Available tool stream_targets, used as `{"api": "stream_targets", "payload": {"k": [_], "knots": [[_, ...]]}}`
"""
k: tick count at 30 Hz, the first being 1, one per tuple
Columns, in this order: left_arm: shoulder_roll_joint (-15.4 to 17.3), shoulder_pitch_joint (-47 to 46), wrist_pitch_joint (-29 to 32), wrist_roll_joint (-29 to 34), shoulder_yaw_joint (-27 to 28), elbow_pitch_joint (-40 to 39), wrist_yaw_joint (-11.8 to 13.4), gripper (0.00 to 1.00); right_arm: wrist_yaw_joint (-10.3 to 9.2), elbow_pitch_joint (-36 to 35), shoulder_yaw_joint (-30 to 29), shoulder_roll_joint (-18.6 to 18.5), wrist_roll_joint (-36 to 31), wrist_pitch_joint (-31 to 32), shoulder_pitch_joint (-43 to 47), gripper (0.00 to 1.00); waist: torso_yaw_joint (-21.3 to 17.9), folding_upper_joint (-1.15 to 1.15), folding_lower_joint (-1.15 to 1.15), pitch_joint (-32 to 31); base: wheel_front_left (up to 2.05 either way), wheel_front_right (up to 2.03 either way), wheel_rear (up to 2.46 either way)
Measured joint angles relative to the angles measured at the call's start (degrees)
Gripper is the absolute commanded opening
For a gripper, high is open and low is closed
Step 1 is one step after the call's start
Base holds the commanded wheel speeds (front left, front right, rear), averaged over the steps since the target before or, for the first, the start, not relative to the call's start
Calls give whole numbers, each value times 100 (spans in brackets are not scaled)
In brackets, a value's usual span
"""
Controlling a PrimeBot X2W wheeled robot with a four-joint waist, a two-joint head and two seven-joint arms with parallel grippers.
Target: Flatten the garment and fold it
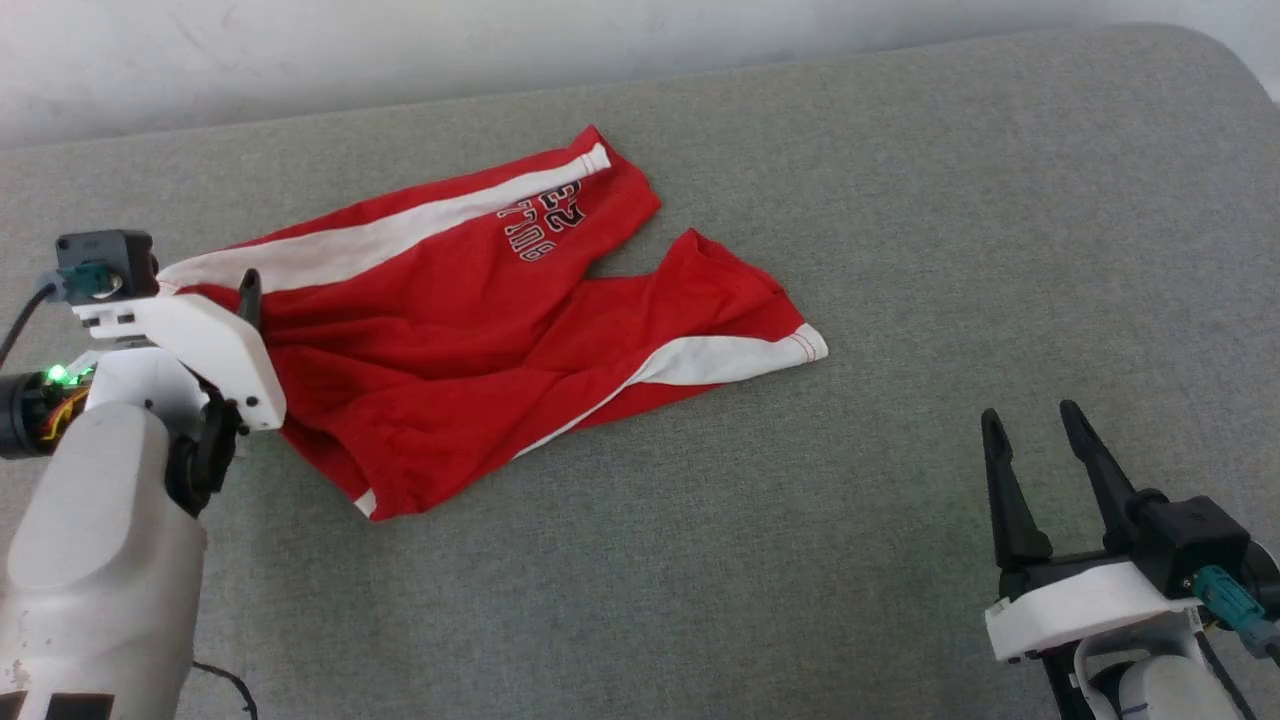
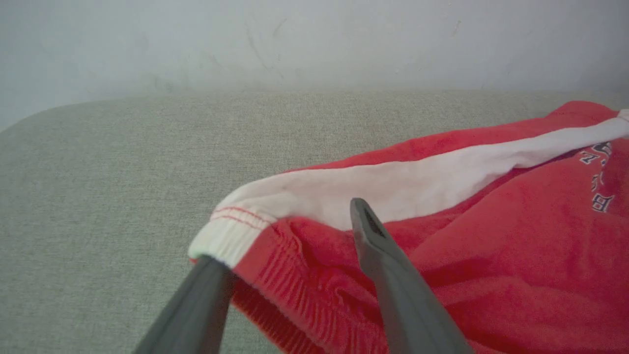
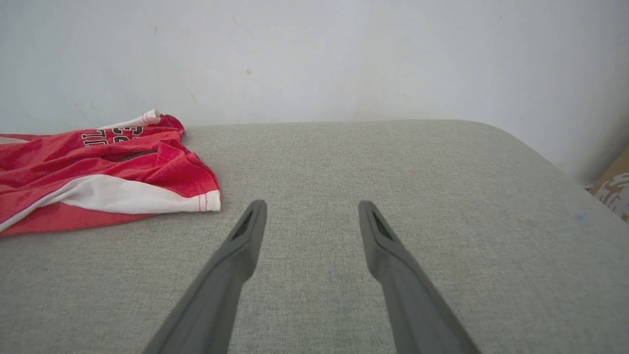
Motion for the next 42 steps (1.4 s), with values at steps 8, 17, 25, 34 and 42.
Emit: {"api": "stream_targets", "payload": {"k": [8,17,25,34,42], "knots": [[-178,-2,-902,-4,-73,100,-170,100,0,70,-140,4,-77,15,10,100,175,0,-1,-263,0,0,0],[-328,706,-1303,-133,-160,-644,-314,100,0,-70,-397,0,-216,249,252,100,671,0,-2,-829,0,0,0],[-266,1571,-667,-299,-714,-1365,-793,100,0,-272,-370,1,-213,409,392,100,1150,0,-2,-1201,0,0,0],[-120,2376,-2117,233,-458,-2716,-25,100,0,-397,-342,1,-198,436,559,100,1483,0,-2,-1486,0,0,0],[-655,3589,-2449,686,-353,-3756,575,100,0,-487,-36,-133,-316,1143,538,100,1857,0,-1,-1510,0,0,0]]}}
